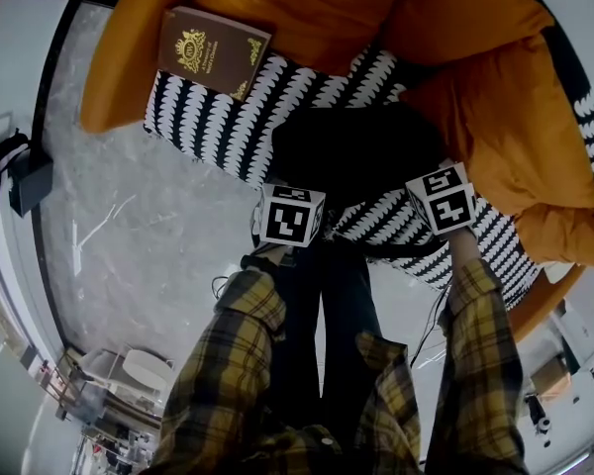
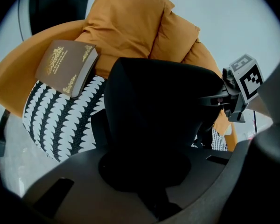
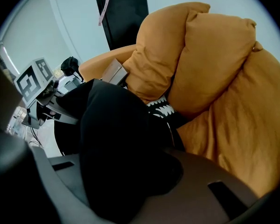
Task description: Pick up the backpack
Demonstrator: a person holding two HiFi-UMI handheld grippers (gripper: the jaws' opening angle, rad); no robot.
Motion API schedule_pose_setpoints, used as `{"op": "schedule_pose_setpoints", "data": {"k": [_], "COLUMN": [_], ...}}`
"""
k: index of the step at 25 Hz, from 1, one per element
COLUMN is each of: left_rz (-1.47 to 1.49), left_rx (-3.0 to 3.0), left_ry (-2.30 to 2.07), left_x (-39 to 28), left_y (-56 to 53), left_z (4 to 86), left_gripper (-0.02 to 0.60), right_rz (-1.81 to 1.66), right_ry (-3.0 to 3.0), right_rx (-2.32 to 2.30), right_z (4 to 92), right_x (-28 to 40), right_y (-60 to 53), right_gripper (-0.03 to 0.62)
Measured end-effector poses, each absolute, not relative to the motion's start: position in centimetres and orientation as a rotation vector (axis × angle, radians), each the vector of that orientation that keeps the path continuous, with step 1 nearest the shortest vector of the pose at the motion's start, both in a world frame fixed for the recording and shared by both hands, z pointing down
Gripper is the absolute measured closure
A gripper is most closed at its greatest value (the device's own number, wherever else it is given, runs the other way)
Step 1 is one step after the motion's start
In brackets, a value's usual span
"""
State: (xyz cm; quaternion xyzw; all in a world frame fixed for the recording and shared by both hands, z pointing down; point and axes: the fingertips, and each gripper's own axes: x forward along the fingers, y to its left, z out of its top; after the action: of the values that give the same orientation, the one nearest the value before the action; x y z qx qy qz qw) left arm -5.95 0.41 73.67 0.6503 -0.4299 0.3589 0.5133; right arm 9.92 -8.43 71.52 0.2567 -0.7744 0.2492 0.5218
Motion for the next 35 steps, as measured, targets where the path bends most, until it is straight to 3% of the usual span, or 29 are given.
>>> {"op": "schedule_pose_setpoints", "data": {"k": [15,35], "left_rz": [0.864,0.872], "left_rx": [1.627,1.8], "left_ry": [-1.043,-1.111], "left_x": [-5.9,-8.3], "left_y": [0.5,-0.6], "left_z": [71.1,58.8], "left_gripper": [0.543,0.543], "right_rz": [0.567,0.595], "right_ry": [-1.883,-2.041], "right_rx": [0.635,0.807], "right_z": [68.4,56.7], "right_x": [9.6,9.0], "right_y": [-7.4,-4.5], "right_gripper": [0.559,0.562]}}
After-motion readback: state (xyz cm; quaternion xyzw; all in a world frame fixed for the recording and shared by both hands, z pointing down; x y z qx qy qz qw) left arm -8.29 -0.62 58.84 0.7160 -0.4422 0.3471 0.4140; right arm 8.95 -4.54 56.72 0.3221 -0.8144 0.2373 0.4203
